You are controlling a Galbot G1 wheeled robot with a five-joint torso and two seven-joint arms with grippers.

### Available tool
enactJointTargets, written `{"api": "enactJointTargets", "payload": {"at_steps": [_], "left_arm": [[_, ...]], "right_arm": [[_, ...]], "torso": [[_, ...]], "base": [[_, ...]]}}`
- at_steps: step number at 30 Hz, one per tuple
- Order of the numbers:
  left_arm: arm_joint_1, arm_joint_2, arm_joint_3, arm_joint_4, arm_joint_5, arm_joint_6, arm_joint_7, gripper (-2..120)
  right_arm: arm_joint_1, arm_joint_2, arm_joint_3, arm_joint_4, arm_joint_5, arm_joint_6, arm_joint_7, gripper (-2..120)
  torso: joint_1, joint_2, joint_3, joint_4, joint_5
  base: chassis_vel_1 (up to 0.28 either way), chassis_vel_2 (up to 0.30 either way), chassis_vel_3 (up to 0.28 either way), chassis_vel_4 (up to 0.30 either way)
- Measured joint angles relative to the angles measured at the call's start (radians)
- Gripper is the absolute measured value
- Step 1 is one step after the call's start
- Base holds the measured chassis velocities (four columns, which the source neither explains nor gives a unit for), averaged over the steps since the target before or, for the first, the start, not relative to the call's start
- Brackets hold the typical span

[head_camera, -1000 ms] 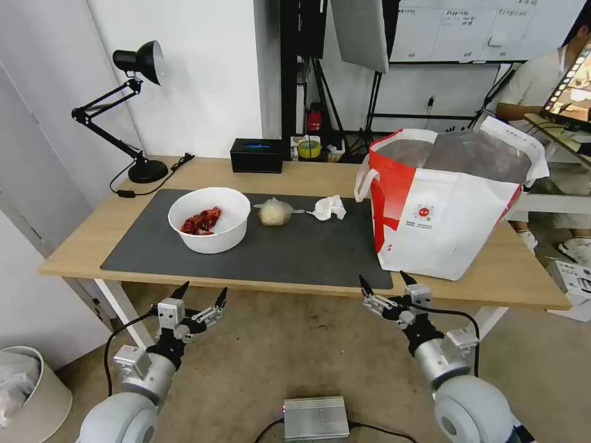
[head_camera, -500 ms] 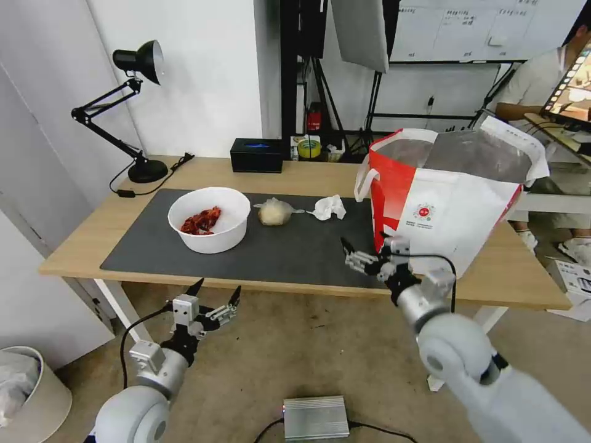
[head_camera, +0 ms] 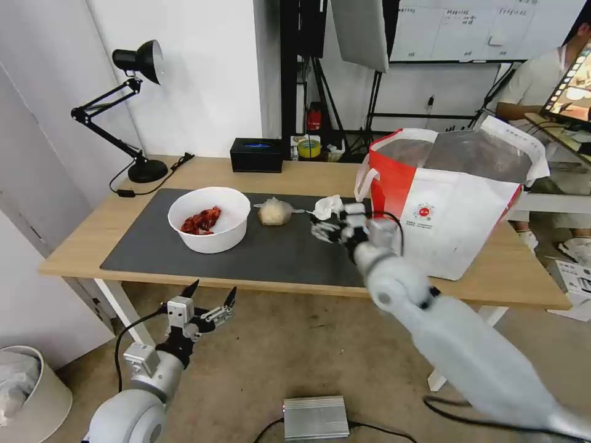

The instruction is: Pick up the trash from the table and place it into the takeout bag.

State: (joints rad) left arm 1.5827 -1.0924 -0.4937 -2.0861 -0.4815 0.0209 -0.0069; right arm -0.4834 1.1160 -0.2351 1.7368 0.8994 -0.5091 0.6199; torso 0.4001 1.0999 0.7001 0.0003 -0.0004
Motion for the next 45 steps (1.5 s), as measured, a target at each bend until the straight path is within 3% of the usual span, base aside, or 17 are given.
{"api": "enactJointTargets", "payload": {"at_steps": [7,16,31,45], "left_arm": [[0.002,-0.002,-0.014,-0.001,0.000,0.003,0.001,100],[-0.002,-0.011,0.004,0.005,0.005,0.002,0.002,100],[-0.007,-0.002,0.006,0.006,0.002,-0.005,0.004,100],[-0.010,-0.002,0.018,0.011,0.002,-0.010,0.008,100]], "right_arm": [[0.109,0.106,-0.035,-0.166,0.014,-0.087,0.130,100],[0.172,0.178,-0.044,-0.299,0.005,-0.126,0.167,100],[0.233,0.252,-0.039,-0.530,-0.045,-0.125,0.070,100],[0.250,0.317,-0.008,-0.667,-0.130,-0.093,-0.017,100]], "torso": [[0.000,0.000,0.000,-0.0003,0.0002],[0.000,0.000,0.000,-0.0002,0.0003],[0.000,0.000,0.000,-0.0004,0.0003],[0.000,0.000,0.000,-0.0003,0.0003]], "base": [[0.000,0.000,0.000,0.000],[0.000,0.000,0.000,0.000],[0.000,0.000,0.000,0.000],[0.000,0.000,0.000,0.000]]}}
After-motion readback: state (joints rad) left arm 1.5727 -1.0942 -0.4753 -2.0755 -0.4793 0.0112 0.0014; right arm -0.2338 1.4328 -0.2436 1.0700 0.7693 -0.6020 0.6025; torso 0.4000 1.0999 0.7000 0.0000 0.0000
